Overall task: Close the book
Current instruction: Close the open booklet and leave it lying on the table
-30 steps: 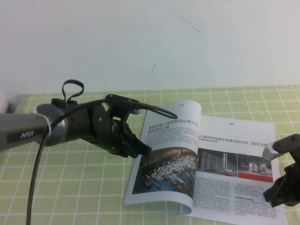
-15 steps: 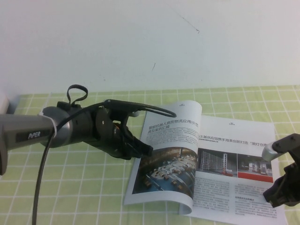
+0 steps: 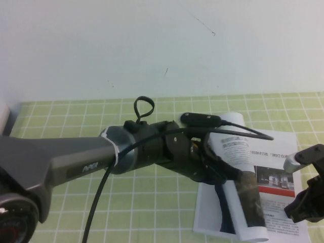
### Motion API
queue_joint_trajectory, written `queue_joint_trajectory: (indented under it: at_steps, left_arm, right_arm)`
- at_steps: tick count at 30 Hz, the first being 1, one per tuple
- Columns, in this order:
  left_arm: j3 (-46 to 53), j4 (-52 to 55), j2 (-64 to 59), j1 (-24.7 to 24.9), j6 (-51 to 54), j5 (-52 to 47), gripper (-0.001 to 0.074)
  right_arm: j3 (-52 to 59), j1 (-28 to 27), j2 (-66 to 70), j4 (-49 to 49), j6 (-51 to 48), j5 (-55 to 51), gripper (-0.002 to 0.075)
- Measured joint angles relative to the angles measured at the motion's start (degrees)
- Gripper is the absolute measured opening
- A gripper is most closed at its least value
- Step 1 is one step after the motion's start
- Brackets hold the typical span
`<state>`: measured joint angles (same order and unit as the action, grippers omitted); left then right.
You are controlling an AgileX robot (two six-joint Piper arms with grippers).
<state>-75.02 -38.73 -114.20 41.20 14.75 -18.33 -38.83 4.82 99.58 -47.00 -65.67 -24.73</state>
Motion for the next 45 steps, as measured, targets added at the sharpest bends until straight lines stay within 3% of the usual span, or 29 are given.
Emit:
queue_joint_trajectory:
  at_steps: [4,9,12,19,23,33,39,45]
  left_arm:
    - [-4.45,0.41,2.34,1.19,3.92,-4.6,-0.0003]
    - [-6.44,7.96,8.84,0.02,4.29,-9.55,-0.0003]
    - [-6.54,18.35,13.69,-1.48,-2.72,-12.02,-0.0003]
    - [-6.54,50.13,27.32,-2.59,-29.6,-22.73,-0.0003]
    - [-4.86,57.3,36.47,-2.59,-34.83,-25.83,-0.0003]
    - [16.74,58.05,64.81,-2.36,-36.89,-23.58,-0.0003]
    - [32.24,60.75,79.63,-2.36,-36.65,-10.49,-0.0003]
    - [41.62,62.64,84.1,-2.36,-36.87,-4.87,-0.0003]
  right_arm:
    - [-0.13,0.0,-0.87,1.83,0.0,0.27,-0.0001]
    - [-4.0,0.11,-6.41,12.19,3.54,-1.53,-0.0002]
    - [-7.81,0.11,-11.87,19.93,9.39,-3.86,-0.0002]
    - [-13.87,0.11,-25.43,37.59,29.18,-9.42,-0.0002]
    - [-13.95,0.11,-33.63,46.3,38.29,-11.34,-0.0002]
    - [-8.51,0.11,-56.57,49.63,44.94,-12.37,-0.0002]
    - [2.14,0.11,-67.94,49.63,50.69,-9.9,-0.0002]
    - [11.29,0.11,-76.69,49.63,53.12,-10.46,-0.0002]
